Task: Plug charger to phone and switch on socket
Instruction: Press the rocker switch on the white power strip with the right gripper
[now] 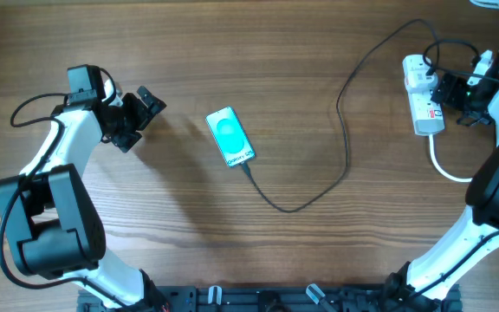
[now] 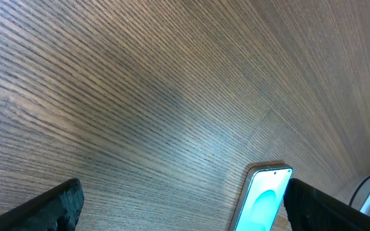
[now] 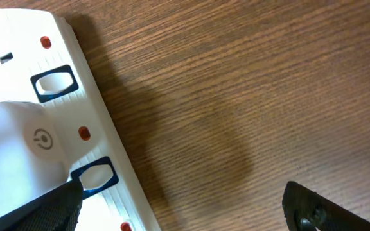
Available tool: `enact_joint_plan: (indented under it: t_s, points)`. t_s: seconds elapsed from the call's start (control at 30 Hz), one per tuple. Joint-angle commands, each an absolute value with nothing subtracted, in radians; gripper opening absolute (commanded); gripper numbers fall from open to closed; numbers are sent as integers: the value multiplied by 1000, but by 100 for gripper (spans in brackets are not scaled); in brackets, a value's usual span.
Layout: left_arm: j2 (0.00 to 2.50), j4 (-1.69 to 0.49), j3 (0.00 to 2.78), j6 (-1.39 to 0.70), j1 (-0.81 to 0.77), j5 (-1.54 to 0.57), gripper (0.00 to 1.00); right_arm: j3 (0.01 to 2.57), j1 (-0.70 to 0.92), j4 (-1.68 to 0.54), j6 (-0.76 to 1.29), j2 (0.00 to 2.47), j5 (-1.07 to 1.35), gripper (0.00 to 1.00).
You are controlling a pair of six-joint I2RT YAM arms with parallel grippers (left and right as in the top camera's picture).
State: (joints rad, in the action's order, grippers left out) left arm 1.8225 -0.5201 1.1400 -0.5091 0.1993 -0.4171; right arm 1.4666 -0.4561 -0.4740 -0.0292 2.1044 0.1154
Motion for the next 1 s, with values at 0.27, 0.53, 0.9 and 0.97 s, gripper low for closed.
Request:
enact_joint_plan:
  t_s: [0.27, 0.53, 0.9, 0.97]
  points:
    - [1824, -520, 1145, -501, 201, -426, 100, 1443, -452, -445, -80, 2154, 131, 100]
    - [1824, -520, 1145, -501, 201, -426, 100, 1364, -452, -358, -41, 2152, 139, 100]
    - [1824, -520, 1145, -501, 201, -426, 100, 1364, -477, -366, 210, 2012, 134, 100]
    - [1824, -520, 1145, -501, 201, -426, 100, 1364, -477, -364, 259, 2012, 134, 100]
